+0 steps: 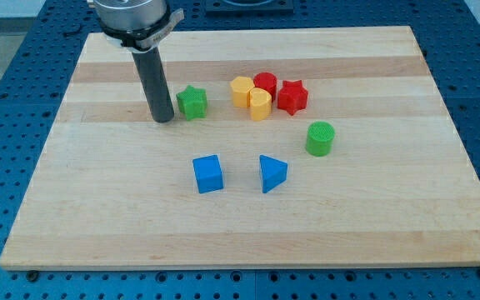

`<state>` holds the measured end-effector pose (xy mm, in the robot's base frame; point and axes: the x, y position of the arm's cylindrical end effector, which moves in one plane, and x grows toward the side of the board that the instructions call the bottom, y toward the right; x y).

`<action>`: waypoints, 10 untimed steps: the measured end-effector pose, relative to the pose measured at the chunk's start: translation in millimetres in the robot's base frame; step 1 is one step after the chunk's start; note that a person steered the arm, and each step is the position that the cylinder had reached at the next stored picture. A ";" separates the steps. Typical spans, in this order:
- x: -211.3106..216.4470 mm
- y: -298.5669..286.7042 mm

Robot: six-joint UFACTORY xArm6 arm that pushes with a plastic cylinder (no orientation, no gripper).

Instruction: Slide the green star closer to the yellow heart

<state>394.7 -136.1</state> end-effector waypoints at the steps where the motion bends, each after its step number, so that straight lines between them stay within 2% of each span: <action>1: -18.6 -1.5; 2: -34.5 -2.9; 5: -28.5 56.1; 8: 8.5 51.9; 10: 22.1 9.1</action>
<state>416.8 -127.0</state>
